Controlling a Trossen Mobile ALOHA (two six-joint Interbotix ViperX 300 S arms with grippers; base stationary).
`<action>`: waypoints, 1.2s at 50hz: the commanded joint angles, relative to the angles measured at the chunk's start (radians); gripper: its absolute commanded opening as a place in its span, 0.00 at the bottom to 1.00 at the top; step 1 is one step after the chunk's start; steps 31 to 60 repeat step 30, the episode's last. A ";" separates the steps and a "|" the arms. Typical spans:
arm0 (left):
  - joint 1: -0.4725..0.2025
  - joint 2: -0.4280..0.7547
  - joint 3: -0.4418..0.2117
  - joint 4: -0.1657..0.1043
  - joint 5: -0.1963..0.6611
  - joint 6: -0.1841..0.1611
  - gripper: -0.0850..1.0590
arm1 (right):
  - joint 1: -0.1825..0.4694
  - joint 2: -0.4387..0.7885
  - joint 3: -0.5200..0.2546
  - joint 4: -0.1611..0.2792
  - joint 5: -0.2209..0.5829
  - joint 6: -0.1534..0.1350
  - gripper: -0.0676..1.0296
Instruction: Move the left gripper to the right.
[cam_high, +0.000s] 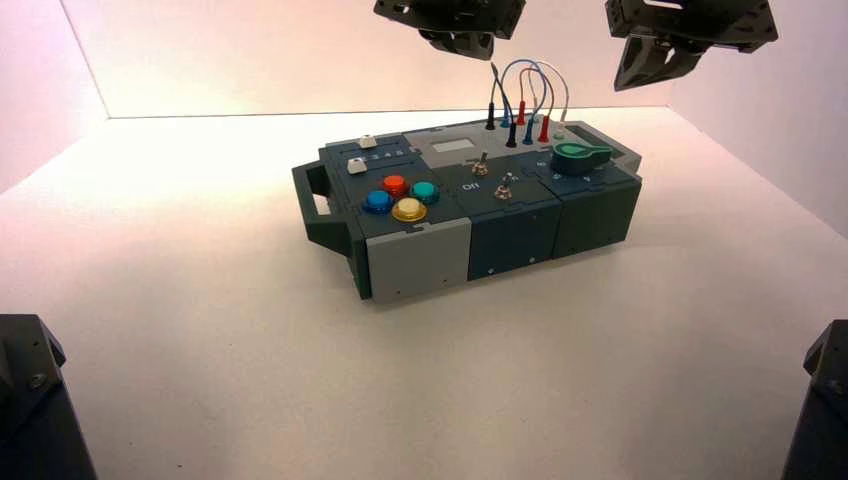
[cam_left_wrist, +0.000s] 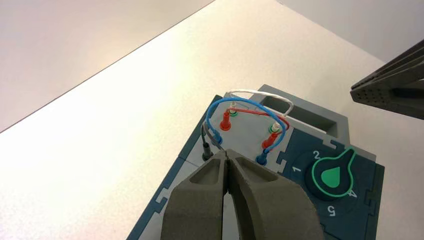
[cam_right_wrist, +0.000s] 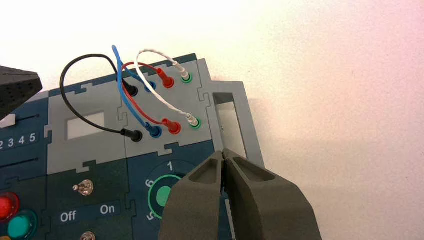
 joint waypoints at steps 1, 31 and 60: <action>-0.003 -0.020 -0.026 0.003 -0.005 0.008 0.05 | 0.002 -0.008 -0.028 -0.002 -0.005 -0.002 0.04; -0.002 -0.025 -0.023 0.005 -0.003 0.029 0.05 | 0.000 -0.006 -0.028 -0.005 -0.005 -0.002 0.04; -0.002 -0.025 -0.023 0.005 -0.003 0.029 0.05 | 0.000 -0.006 -0.028 -0.005 -0.005 -0.002 0.04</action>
